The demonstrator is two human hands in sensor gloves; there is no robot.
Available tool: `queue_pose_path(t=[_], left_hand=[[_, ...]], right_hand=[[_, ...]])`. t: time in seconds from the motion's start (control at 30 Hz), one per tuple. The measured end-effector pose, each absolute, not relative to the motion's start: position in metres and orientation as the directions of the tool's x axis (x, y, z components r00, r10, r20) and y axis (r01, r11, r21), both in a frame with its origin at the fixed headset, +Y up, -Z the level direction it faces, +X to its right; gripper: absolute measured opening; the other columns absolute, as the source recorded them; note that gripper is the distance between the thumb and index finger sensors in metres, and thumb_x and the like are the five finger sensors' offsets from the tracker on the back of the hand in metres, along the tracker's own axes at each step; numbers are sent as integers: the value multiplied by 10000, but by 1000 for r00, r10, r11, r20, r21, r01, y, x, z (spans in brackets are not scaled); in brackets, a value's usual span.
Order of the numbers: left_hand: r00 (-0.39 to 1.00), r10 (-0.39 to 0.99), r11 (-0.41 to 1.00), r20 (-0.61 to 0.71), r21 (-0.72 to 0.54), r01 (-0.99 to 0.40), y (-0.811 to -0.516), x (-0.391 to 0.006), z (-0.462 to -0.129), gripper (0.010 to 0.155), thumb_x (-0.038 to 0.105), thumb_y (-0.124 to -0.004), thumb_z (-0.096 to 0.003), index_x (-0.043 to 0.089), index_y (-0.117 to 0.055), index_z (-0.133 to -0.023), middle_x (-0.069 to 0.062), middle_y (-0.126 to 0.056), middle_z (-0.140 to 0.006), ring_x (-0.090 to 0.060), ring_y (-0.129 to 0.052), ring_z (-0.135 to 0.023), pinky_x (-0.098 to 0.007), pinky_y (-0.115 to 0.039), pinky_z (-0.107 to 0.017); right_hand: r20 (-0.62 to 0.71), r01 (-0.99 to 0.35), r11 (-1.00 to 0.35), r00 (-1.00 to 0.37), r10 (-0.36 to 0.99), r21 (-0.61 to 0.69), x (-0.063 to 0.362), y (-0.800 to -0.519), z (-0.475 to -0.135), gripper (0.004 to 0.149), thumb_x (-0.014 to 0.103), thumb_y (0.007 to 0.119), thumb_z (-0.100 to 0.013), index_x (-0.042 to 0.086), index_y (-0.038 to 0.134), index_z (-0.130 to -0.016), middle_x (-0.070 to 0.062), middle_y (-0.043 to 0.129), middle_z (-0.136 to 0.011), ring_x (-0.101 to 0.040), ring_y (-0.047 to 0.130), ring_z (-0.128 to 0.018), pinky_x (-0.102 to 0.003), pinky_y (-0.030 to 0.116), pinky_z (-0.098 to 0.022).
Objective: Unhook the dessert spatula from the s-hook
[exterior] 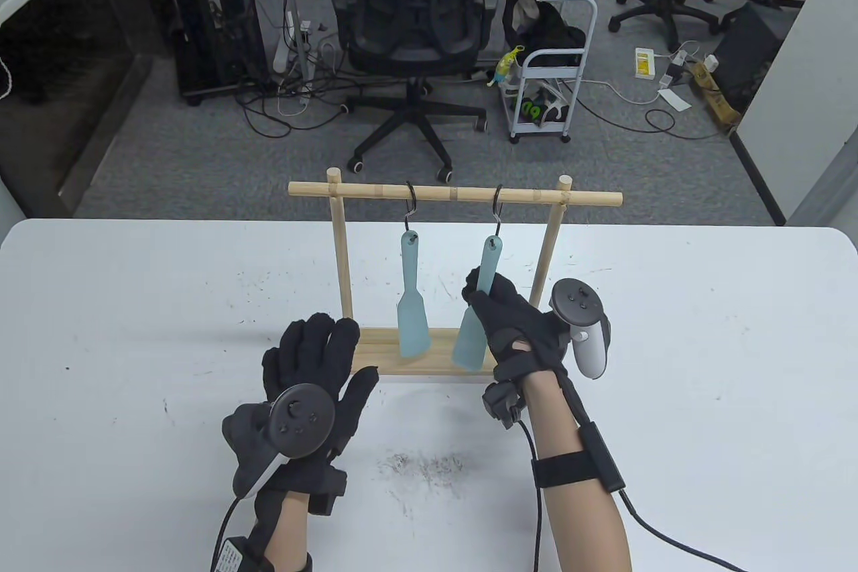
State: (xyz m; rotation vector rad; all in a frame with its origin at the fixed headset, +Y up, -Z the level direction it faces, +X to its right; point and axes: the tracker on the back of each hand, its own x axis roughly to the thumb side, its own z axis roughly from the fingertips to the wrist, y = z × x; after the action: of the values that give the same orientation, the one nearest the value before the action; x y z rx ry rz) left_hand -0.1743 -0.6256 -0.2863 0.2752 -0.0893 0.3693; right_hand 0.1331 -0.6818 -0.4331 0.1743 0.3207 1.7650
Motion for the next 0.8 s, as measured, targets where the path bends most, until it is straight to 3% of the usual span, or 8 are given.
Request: queue_pose_path(t=[0.37,0.8], left_hand=[[929,343,896,141,248,-368,-626,-174,-286,720,652,-626,-542,361,-521,-1192,-90,-513,-1283,-428,-476,-1176,-690,-448,-803],[927,345,893,147,252,-372,-626,-174,-285,718,650,-628,-541,359,-530,-1190,-95,-521,-1281,-432,-481,-1174,-692,-453,-799]], right_hand=[[-28,-902,-214,-242,970,375,132,-667,-414,576,390,777,-492,186,652,-1016,-94,849,-908,-330,931,-778,-500,789,-531],[-62,-880,-106,-151,987,462,129,-651,-396,599,390,784,-495,119,649,-1012,-113,898,-842,-316,1014,-653,-428,881,-415]])
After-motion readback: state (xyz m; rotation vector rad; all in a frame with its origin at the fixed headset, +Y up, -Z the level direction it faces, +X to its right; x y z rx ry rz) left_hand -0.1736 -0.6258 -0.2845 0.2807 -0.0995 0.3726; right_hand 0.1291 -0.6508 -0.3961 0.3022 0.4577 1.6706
